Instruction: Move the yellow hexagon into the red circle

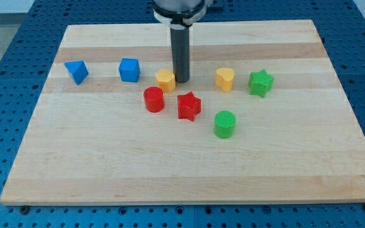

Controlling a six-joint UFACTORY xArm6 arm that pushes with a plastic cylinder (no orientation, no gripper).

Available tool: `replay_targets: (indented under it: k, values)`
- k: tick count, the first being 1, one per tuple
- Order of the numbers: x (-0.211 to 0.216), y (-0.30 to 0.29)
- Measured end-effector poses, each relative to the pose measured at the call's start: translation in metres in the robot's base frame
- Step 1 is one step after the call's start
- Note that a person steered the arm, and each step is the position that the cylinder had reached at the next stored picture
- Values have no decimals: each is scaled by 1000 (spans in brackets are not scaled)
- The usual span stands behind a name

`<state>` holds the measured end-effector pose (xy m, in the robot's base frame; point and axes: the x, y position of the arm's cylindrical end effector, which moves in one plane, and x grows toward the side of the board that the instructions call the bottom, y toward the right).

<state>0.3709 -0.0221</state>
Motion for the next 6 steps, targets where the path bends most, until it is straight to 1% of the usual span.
replay_targets:
  k: [2,3,5,6]
  values:
    - [-37,0]
    - [-47,-2]
    - [-37,-9]
    - [-17,-9]
